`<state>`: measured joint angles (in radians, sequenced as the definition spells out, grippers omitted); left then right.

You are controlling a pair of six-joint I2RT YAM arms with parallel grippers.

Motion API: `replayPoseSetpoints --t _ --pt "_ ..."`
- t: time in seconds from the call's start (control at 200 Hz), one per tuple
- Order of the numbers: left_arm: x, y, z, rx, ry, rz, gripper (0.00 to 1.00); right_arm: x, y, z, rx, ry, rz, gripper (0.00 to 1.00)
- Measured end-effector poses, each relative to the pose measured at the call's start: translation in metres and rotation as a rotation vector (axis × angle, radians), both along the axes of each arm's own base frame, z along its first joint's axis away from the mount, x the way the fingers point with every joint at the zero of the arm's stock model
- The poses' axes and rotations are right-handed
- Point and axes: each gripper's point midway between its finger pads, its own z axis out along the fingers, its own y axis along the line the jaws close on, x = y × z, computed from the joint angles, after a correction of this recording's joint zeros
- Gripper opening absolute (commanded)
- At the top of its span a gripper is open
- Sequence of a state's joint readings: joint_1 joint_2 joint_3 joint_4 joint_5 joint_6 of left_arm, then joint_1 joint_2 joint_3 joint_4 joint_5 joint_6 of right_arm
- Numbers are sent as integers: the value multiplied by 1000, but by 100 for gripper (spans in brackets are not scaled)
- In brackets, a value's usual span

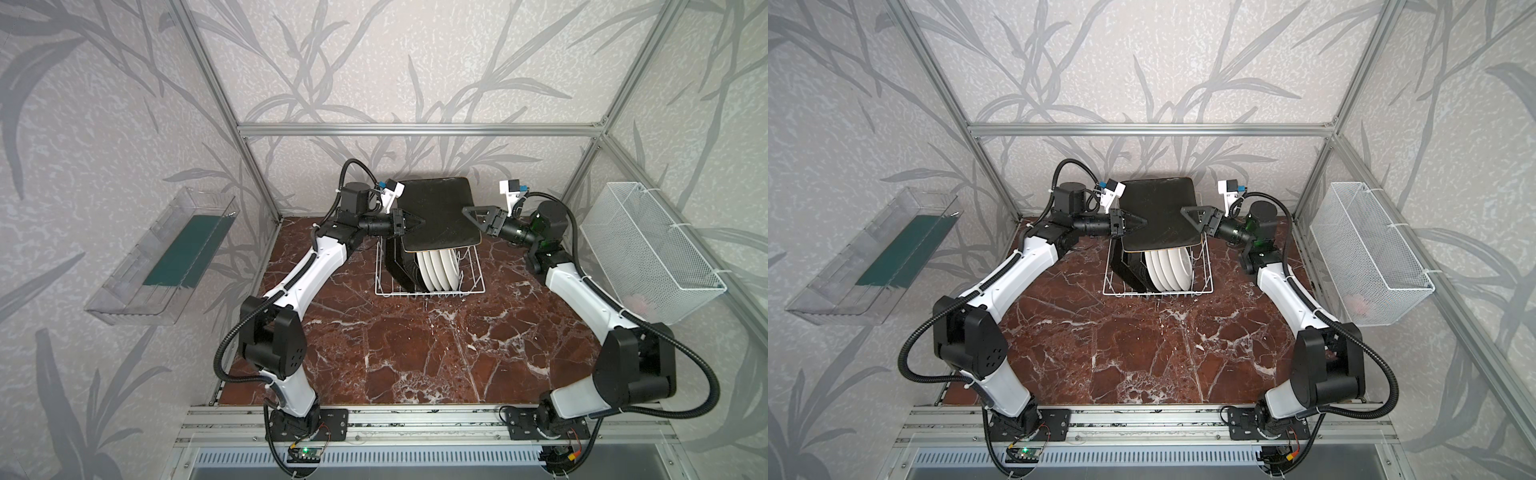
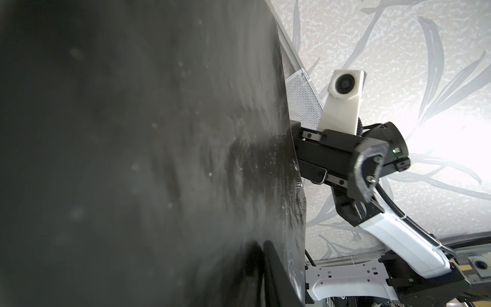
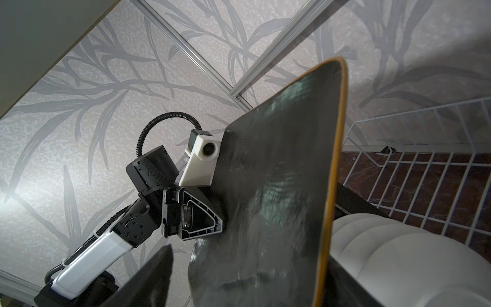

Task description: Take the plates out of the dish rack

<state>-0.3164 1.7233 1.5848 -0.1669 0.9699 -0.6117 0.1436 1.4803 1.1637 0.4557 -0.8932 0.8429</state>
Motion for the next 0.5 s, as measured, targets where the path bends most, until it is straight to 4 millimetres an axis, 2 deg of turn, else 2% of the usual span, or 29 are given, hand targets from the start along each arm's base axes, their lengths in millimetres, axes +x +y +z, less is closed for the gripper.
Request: replayPoseSetpoints --t 0.135,0.255,0.375,0.5 --pt "10 23 -7 38 38 60 0 -13 -12 11 -48 -46 -48 99" --pt "18 55 -4 79 44 133 0 -29 -19 20 -108 -106 -75 99" --pt "16 87 11 138 11 194 0 -44 -21 22 -166 -146 -79 99" --pt "9 113 38 222 -64 242 0 -56 -23 18 -216 -165 -75 99"
